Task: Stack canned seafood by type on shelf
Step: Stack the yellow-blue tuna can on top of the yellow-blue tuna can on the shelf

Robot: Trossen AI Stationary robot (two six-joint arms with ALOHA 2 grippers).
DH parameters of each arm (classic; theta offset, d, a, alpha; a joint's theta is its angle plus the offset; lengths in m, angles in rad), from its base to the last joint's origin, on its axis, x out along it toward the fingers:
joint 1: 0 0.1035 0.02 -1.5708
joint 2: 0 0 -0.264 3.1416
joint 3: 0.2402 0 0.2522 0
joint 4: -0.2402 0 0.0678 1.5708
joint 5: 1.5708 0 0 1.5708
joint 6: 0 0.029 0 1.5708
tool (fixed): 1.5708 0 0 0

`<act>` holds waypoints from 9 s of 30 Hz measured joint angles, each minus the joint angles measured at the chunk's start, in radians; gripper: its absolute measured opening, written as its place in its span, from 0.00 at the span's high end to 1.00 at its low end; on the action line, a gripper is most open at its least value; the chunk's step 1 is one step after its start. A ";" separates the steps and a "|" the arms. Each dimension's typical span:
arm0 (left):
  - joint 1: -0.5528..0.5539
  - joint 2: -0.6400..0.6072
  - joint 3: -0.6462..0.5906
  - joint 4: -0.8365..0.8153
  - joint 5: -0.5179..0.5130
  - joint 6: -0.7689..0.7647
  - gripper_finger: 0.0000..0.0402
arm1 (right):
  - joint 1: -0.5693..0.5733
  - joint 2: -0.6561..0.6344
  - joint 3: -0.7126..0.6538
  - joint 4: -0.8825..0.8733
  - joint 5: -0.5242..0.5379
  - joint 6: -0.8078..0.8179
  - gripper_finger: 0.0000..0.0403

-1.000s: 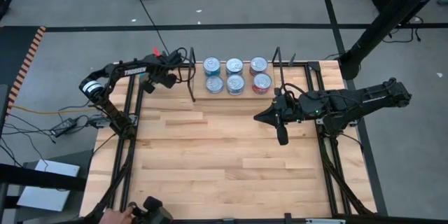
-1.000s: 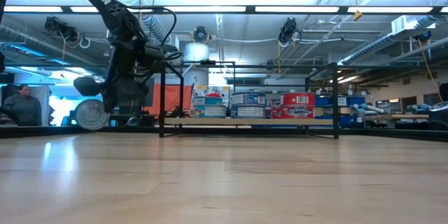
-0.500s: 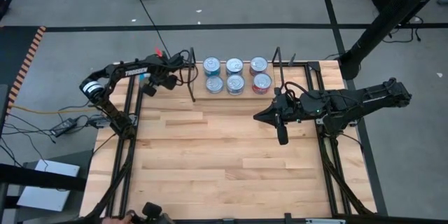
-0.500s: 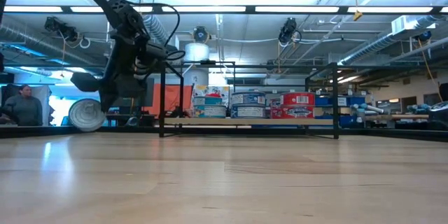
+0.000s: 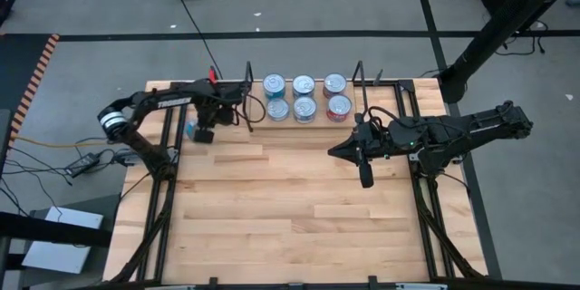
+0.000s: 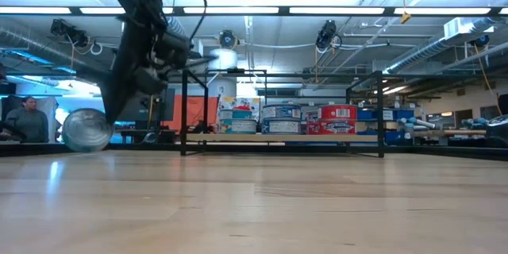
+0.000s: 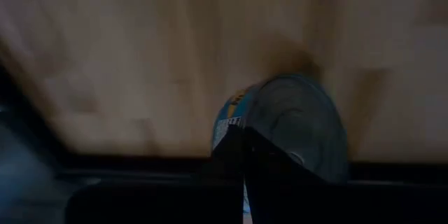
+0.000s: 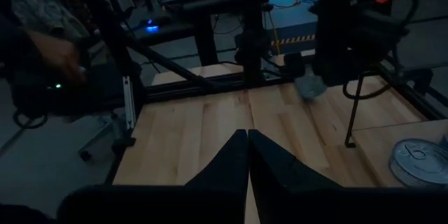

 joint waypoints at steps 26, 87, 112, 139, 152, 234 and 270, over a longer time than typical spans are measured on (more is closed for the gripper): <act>-0.496 -0.222 0.111 0.211 0.569 -0.990 1.00 | 0.000 0.000 0.000 0.042 0.013 0.043 0.94; -0.100 0.414 0.958 0.097 0.230 -0.944 1.00 | 0.009 -0.001 0.000 0.056 0.036 0.046 0.94; -0.097 0.494 0.970 0.063 0.179 -0.888 1.00 | 0.009 -0.001 0.000 0.056 0.036 0.044 0.94; -0.108 0.494 0.969 0.067 0.186 -0.889 1.00 | 0.009 -0.001 0.000 0.056 0.036 0.040 0.94; -0.113 0.528 0.967 0.066 0.182 -0.870 1.00 | 0.009 -0.001 0.000 0.057 0.036 0.027 0.94; -0.172 0.590 0.971 -0.065 0.216 -0.479 1.00 | 0.002 -0.001 0.000 0.073 0.036 0.023 0.94; -0.209 0.584 0.925 0.122 0.272 -0.503 1.00 | 0.002 0.000 0.000 0.079 0.089 -0.025 0.98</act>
